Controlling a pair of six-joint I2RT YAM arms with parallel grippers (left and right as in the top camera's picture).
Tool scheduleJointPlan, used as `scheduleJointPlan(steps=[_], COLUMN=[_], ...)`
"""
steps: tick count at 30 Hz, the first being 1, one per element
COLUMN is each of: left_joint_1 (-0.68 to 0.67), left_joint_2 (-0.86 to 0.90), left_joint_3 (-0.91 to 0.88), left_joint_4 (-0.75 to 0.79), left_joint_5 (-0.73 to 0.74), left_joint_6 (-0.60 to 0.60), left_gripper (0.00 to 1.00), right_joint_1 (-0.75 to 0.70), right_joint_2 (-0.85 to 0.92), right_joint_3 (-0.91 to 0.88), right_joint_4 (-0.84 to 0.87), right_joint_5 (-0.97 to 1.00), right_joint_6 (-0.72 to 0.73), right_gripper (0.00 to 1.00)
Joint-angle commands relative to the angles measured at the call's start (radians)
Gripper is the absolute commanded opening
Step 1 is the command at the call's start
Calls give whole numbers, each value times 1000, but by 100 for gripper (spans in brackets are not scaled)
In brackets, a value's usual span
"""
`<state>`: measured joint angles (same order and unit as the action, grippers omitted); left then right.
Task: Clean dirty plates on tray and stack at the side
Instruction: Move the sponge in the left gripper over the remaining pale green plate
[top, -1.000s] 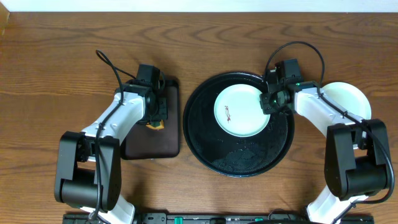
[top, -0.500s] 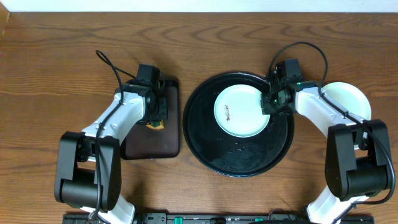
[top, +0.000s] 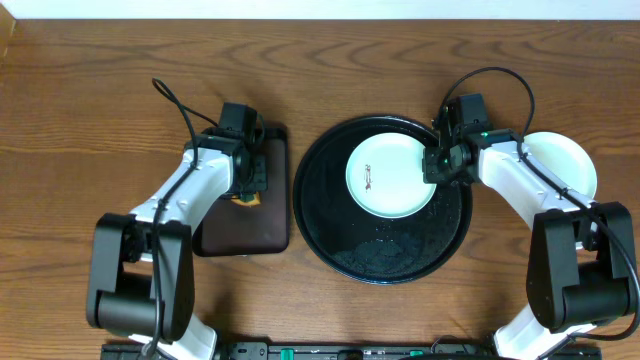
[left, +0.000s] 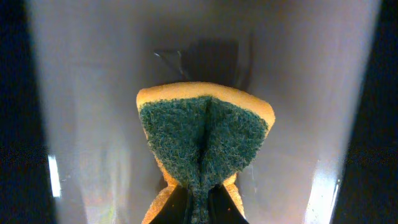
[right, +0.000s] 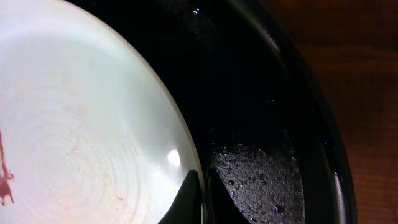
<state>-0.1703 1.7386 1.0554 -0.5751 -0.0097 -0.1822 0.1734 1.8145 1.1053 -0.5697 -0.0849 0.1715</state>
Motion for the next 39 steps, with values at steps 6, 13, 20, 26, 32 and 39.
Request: scheduleJointPlan(steps=[6, 13, 20, 26, 32, 39], left_joint_1=[2, 2, 2, 0, 0, 1], left_joint_2=[-201, -255, -246, -256, -251, -192], left_joint_3=[10, 89, 205, 245, 245, 344], left_joint_4=[-23, -185, -351, -354, -304, -460], left_joint_5=[-56, -115, -115, -108, -108, -107], left_joint_6=[9, -69, -75, -88, -89, -111], left_gripper=[7, 7, 7, 8, 8, 7], right_joint_1=[-2, -2, -2, -2, -2, -2], right_joint_2=[-21, -21, -21, -21, -21, -21], right_joint_3=[5, 5, 5, 5, 5, 5], right_joint_4=[-8, -6, -5, -2, 9, 28], right_joint_5=[31, 28, 28, 28, 28, 27], right_joint_6=[-23, -39, -39, -39, -39, -95], right_gripper=[4, 12, 24, 27, 34, 36])
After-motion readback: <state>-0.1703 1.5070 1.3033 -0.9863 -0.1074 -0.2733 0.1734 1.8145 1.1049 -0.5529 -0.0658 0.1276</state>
